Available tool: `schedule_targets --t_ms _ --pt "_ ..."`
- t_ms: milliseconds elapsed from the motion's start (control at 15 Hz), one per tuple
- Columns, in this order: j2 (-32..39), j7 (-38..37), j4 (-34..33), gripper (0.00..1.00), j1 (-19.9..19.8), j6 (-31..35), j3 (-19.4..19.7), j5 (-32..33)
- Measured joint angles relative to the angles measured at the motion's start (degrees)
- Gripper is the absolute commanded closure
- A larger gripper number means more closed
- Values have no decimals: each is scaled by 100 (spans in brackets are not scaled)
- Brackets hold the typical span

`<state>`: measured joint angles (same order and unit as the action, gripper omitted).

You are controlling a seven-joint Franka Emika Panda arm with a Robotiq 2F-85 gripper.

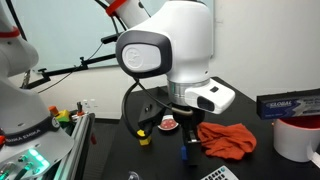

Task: Make the star block stand upright

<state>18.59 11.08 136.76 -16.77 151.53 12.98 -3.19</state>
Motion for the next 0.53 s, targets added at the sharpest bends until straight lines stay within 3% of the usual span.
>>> schedule_targets --t_ms 67,533 --pt "38 -20 -3 26 0 38 -20 -20" --pt "191 -47 -10 80 -3 276 -55 -25"
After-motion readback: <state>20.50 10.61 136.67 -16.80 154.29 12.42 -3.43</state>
